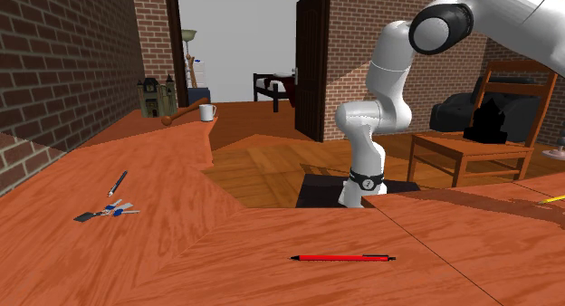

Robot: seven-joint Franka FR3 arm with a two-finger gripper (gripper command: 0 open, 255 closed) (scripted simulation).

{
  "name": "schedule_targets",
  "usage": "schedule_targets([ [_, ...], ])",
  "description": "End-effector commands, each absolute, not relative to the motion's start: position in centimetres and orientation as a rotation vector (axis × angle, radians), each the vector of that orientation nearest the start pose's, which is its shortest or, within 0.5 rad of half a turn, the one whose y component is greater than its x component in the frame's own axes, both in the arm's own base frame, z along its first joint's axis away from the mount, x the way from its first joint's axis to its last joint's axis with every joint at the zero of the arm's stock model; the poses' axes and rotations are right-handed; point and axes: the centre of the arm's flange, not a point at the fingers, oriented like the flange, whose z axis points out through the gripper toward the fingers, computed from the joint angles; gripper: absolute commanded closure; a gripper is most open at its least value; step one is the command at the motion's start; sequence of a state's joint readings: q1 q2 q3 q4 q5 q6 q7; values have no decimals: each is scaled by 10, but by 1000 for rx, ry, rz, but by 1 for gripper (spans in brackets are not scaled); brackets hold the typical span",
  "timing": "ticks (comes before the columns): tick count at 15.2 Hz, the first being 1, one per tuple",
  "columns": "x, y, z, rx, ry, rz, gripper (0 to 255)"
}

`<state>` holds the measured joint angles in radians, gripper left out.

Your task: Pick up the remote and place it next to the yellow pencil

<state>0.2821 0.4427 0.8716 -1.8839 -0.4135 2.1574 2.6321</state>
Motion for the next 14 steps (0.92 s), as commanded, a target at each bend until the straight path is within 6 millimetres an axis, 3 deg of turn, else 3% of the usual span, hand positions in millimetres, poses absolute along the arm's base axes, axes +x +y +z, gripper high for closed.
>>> schedule_targets([
  [1, 299, 544, 347, -2489, 1886, -6, 0],
  [2, 299, 544, 347, -2489, 1886, -6, 0],
  [6, 298, 544, 397, -2489, 1886, -6, 0],
  [14, 298, 544, 397, -2489, 1886, -6, 0],
])
